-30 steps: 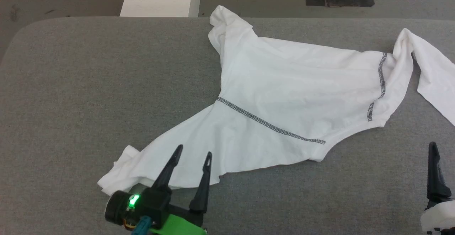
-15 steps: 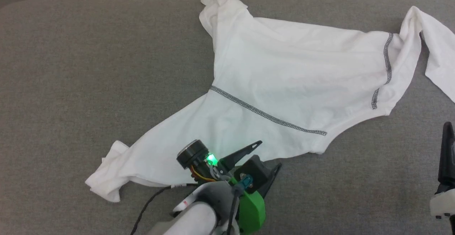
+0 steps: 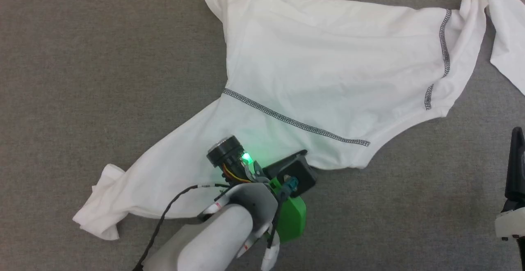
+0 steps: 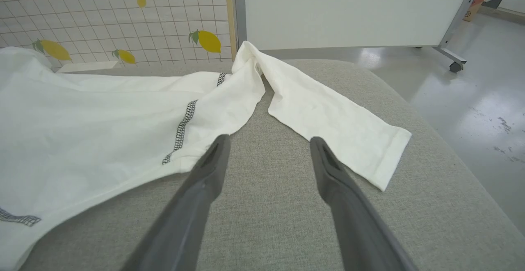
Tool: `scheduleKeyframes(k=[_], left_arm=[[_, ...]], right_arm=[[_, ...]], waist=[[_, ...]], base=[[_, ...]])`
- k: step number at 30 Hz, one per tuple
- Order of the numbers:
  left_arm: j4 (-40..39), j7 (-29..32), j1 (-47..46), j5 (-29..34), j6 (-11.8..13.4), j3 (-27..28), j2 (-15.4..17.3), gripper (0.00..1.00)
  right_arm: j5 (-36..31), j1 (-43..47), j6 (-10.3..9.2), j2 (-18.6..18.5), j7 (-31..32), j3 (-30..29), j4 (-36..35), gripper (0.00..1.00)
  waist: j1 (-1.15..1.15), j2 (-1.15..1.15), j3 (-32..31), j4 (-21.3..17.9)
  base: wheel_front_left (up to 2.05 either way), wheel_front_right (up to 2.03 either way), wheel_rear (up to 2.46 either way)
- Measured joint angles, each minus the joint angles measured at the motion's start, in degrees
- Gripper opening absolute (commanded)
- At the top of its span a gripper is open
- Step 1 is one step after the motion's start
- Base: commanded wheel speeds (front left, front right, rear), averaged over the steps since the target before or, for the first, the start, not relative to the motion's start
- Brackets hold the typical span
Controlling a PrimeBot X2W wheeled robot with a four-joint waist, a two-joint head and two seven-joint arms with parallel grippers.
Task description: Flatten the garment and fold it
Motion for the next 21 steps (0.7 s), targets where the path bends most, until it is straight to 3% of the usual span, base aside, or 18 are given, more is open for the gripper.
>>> scheduleKeyframes(k=[9,15,21], left_arm=[[-3.7,-7.3,5.4,-6.6,5.4,6.9,0.9,0.00],[-14.7,-9.3,18.4,-11.6,11.3,13.2,6.3,0.00],[-20.9,-10.2,25.6,-14.3,14.4,17.2,9.7,0.00]], right_arm=[[0.0,-0.1,0.00,0.0,-0.2,-0.3,0.8,1.00],[-0.1,0.8,0.00,0.0,1.0,0.3,0.4,1.00],[-3.5,3.4,0.00,-1.4,5.7,6.1,-1.4,1.00]], waist=[[0.00,0.00,-2.3,0.4],[0.00,0.00,-5.0,2.9],[0.00,0.00,-6.2,6.1]], base=[[0.00,0.00,0.00],[0.00,0.00,0.00],[0.00,0.00,0.00]])
